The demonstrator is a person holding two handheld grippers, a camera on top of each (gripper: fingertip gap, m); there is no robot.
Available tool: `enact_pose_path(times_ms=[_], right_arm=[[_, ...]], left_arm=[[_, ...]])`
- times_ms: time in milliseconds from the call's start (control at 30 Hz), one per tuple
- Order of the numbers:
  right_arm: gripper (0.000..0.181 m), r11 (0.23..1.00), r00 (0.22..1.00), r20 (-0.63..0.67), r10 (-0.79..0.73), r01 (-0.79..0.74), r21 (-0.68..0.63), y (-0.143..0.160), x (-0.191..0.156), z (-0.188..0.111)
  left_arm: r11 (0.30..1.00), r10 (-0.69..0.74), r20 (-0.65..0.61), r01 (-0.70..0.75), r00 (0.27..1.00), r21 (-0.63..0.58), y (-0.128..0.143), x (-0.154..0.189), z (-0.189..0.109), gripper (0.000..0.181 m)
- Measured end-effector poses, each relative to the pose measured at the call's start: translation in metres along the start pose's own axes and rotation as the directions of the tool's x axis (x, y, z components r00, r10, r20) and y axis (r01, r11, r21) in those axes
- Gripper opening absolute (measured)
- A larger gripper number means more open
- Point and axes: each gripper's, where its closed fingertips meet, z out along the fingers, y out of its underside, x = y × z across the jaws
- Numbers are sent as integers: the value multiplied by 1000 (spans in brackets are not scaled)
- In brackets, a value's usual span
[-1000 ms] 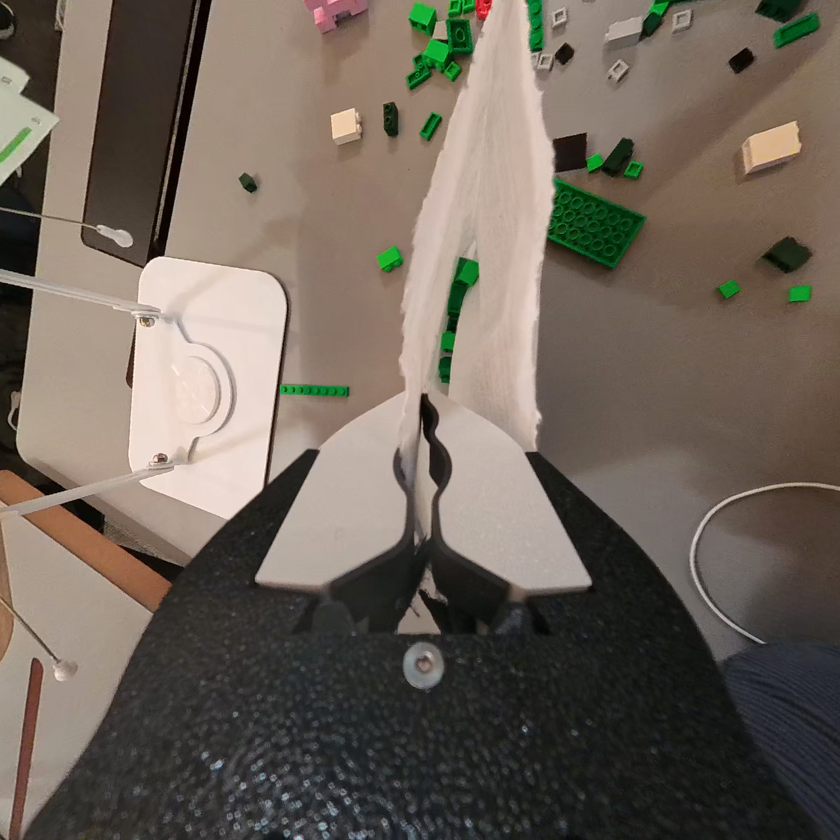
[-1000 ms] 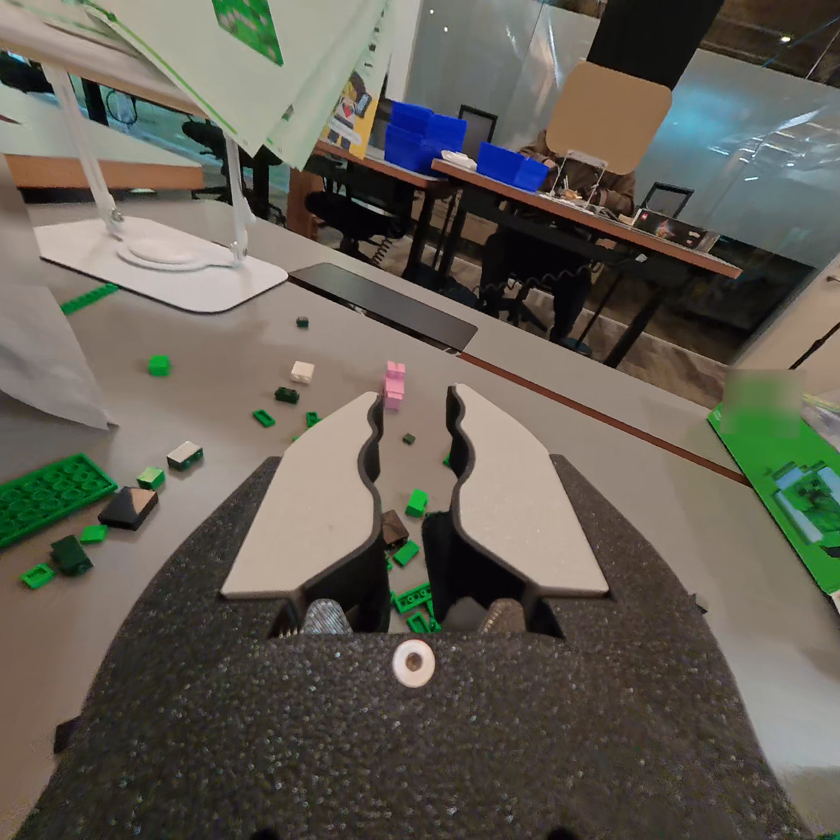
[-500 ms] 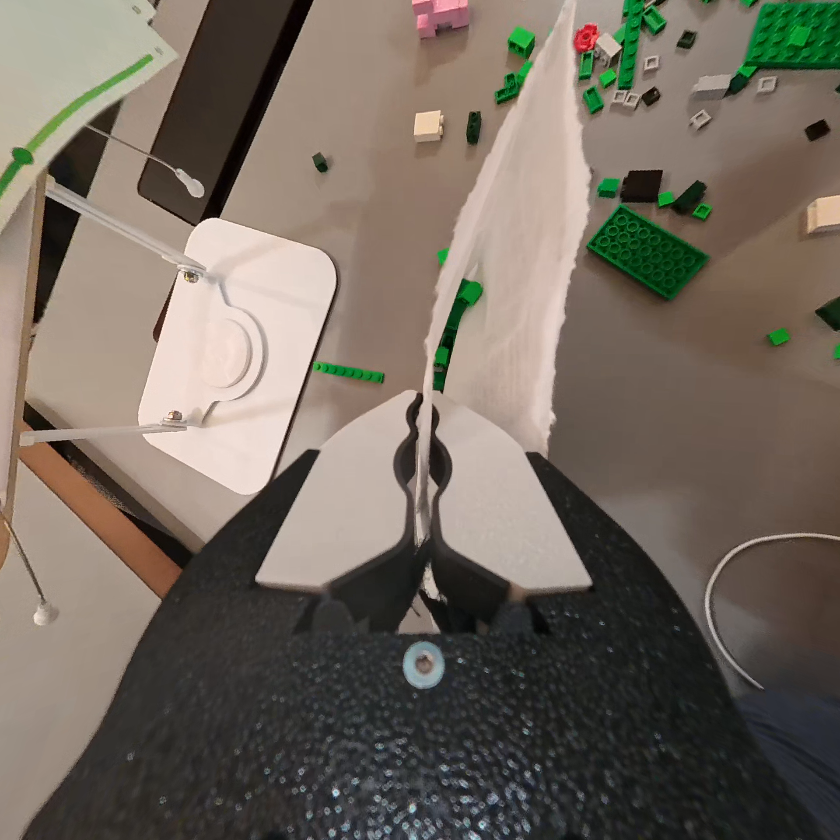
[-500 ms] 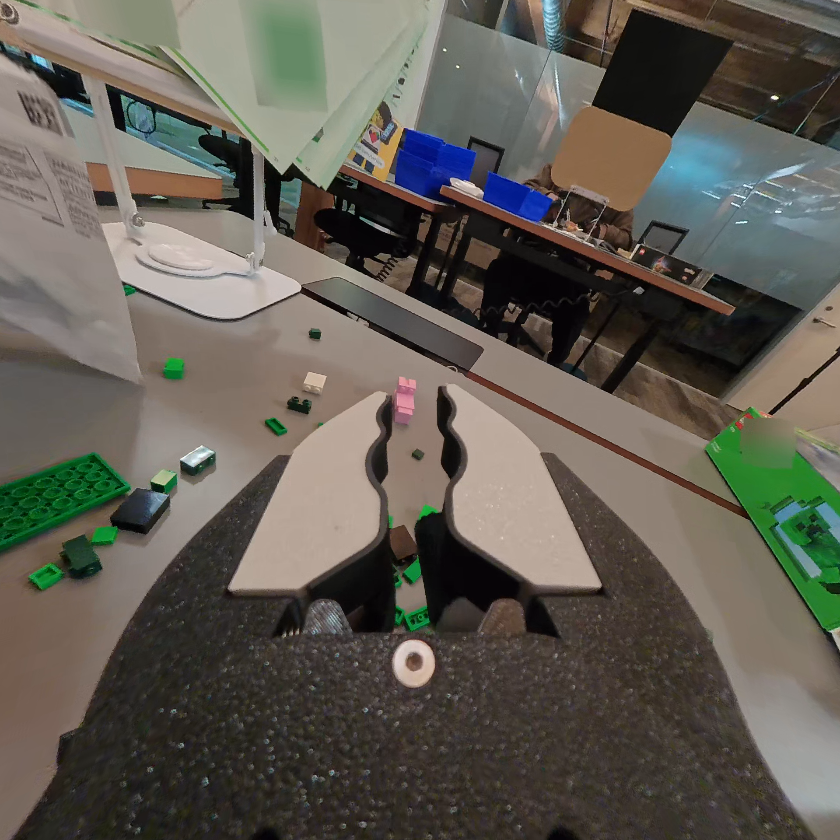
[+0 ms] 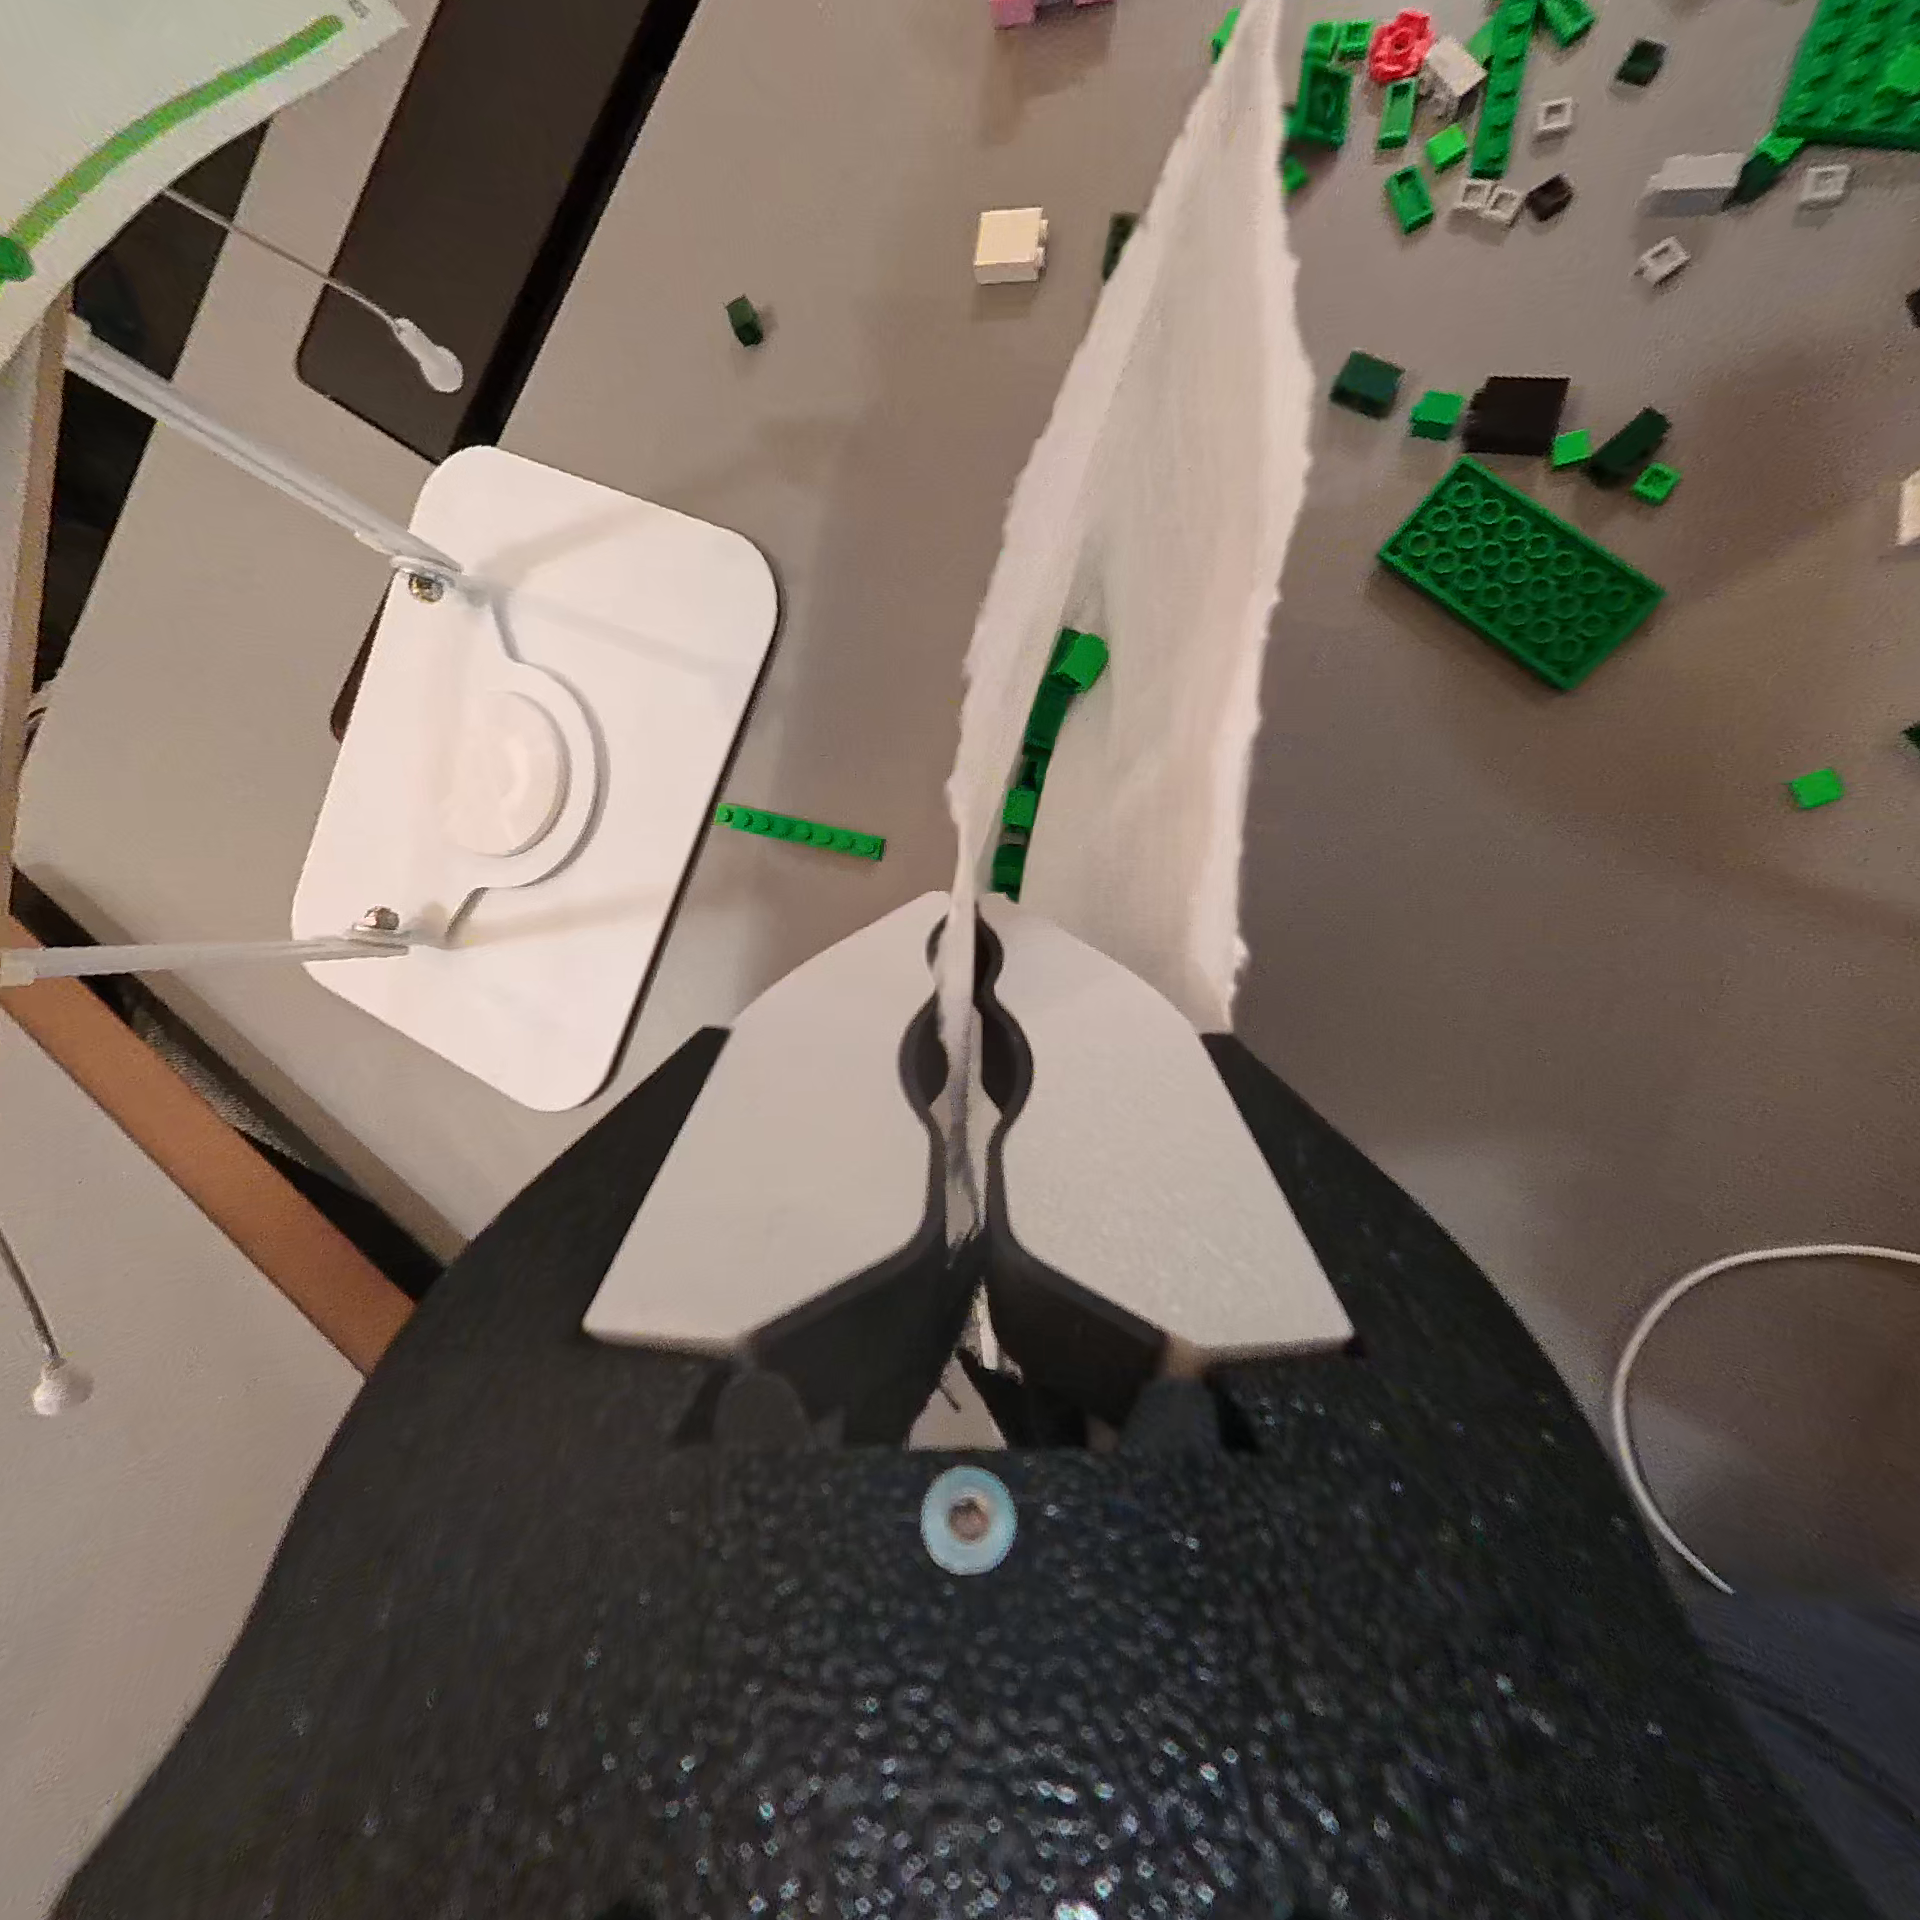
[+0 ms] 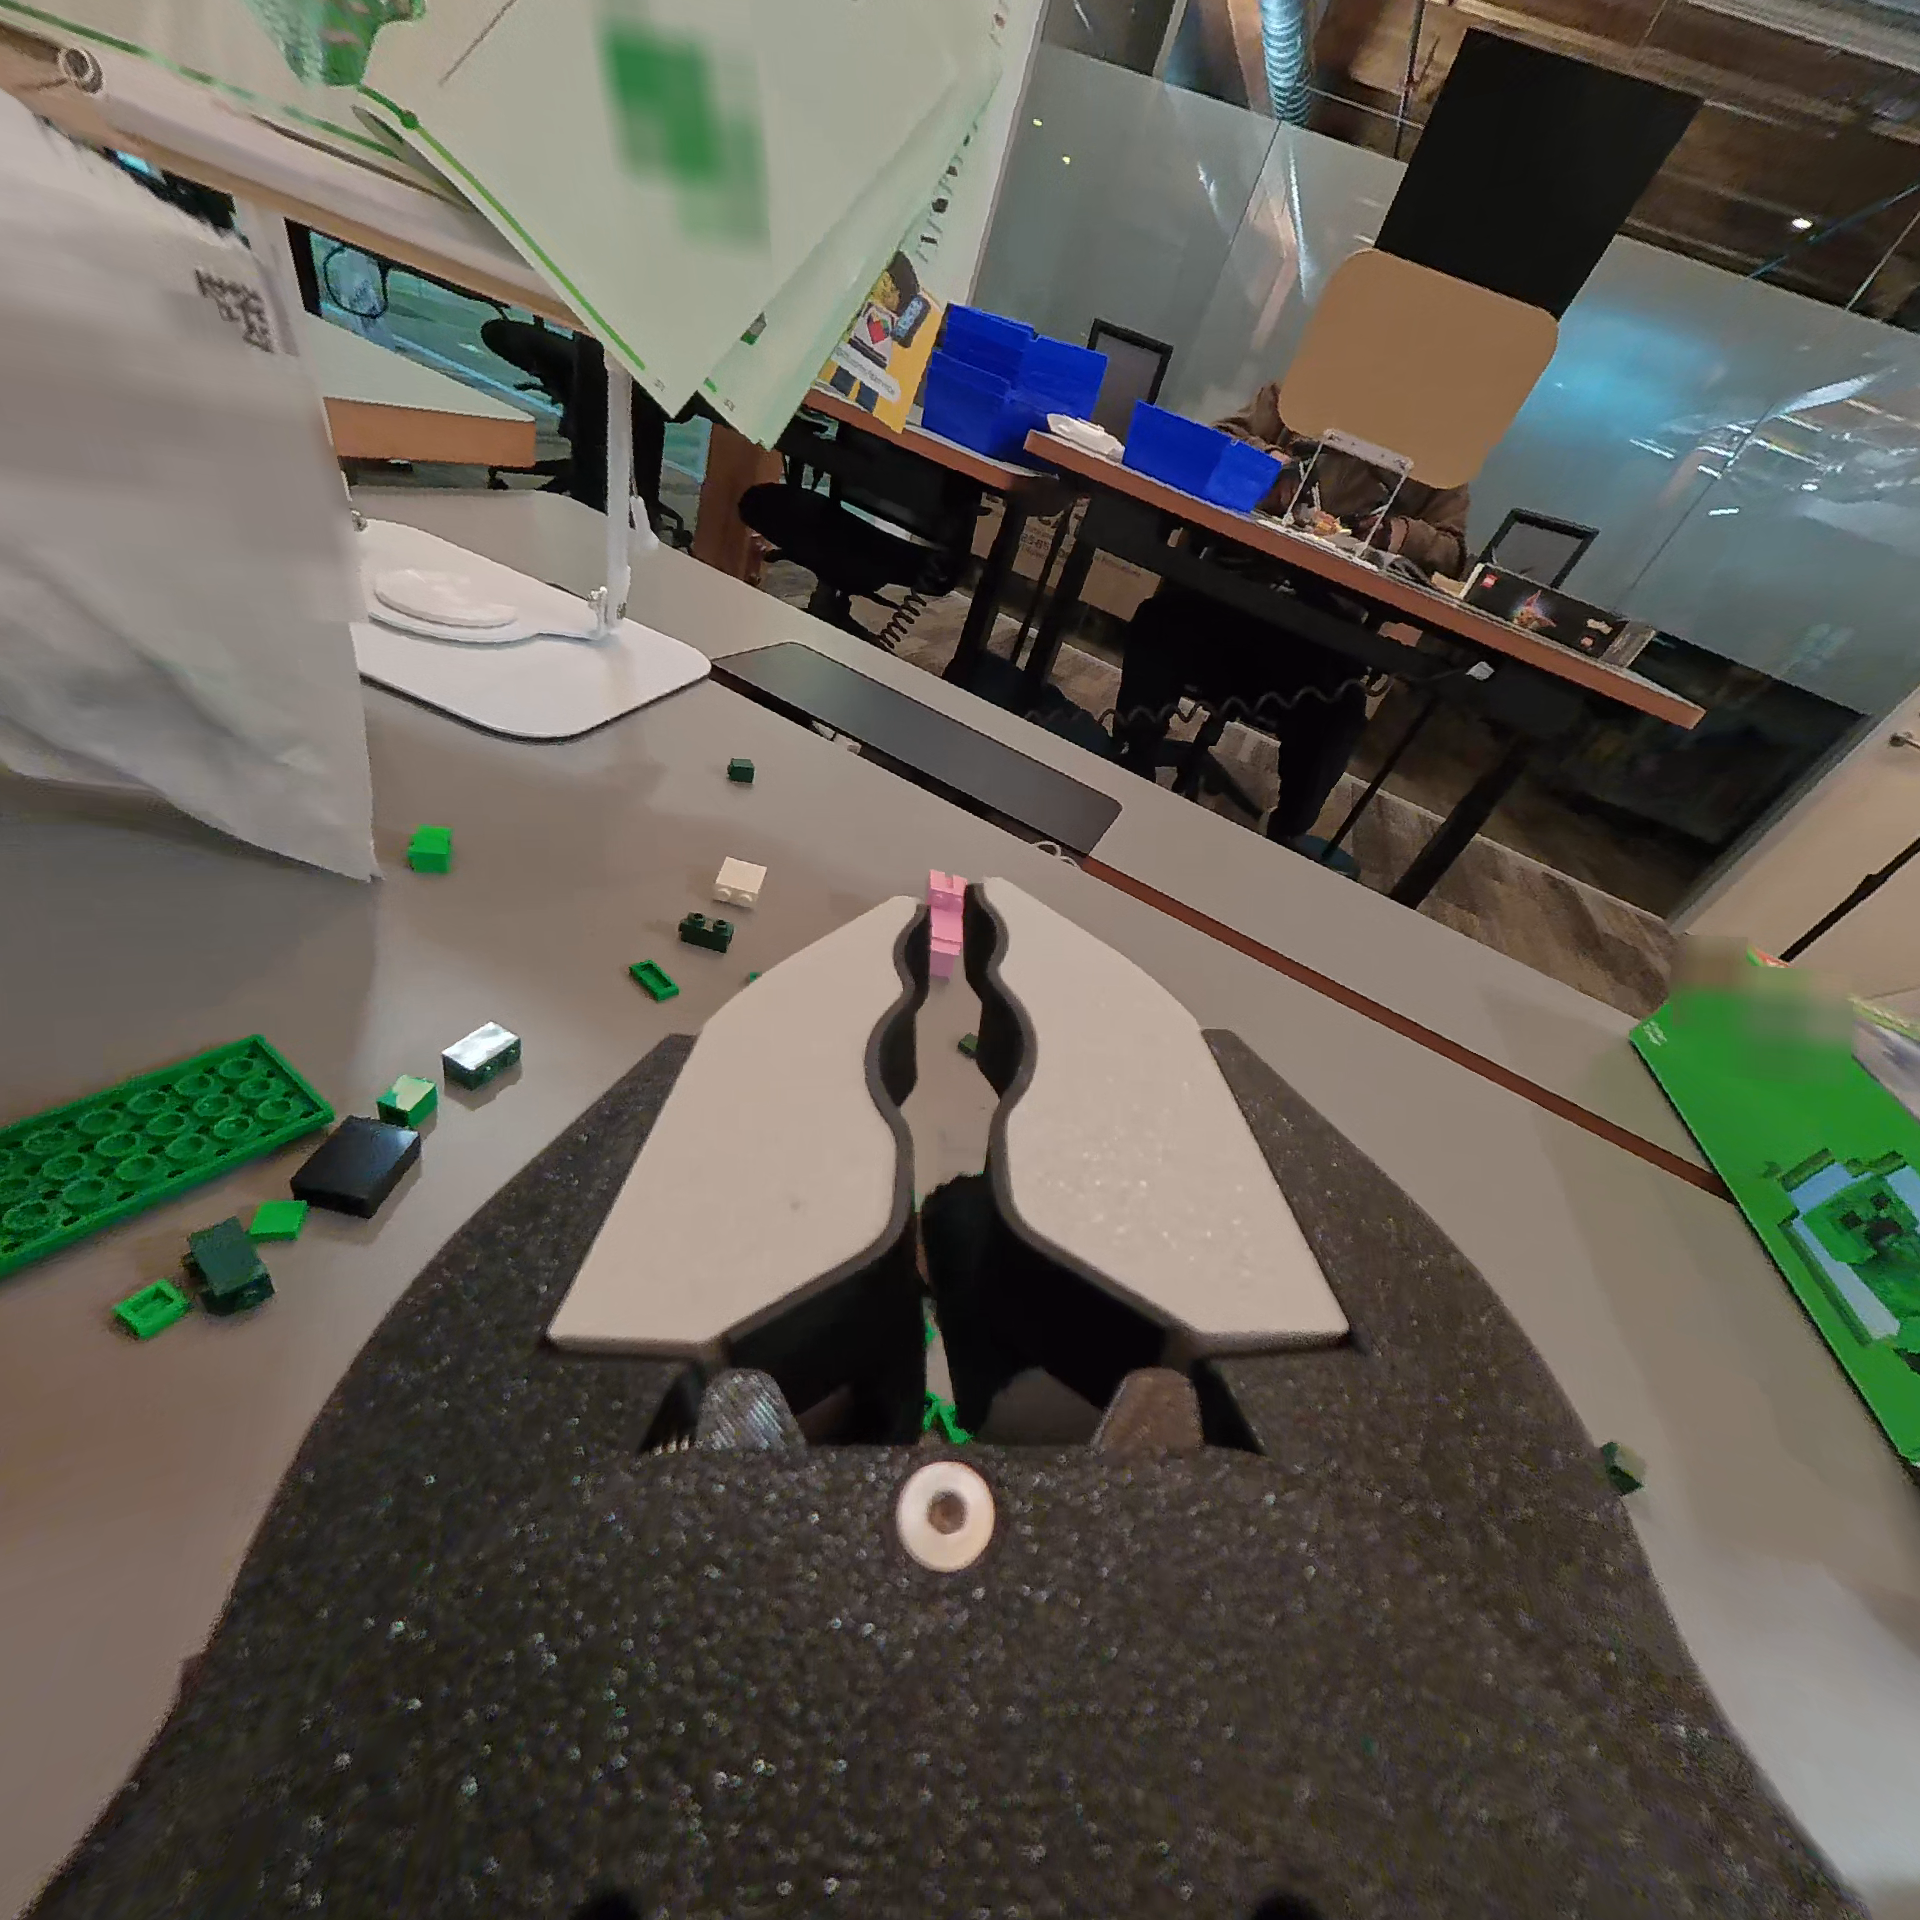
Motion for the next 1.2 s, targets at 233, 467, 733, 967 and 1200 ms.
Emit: enact_pose_path(times_ms=[233,467,733,967,1200], right_arm=[[4,996,996,66,65,-61,-69,9,-7,1],[12,966,952,269,144,-76,-248,30,-12,-11],[34,912,889,431,157,36,-408,63,-32,-24],[19,868,778,600,184,158,-470,81,-71,-35],[12,866,734,651,192,186,-465,80,-86,-38]], left_arm=[[1000,8,-42,-9,999,-29,4,7,4,0],[999,32,-63,-34,997,-27,4,12,4,0],[998,48,-109,-51,993,-24,2,22,3,0],[997,72,-107,-75,992,-23,0,23,4,0],[997,76,-107,-79,991,-24,0,24,4,0]])
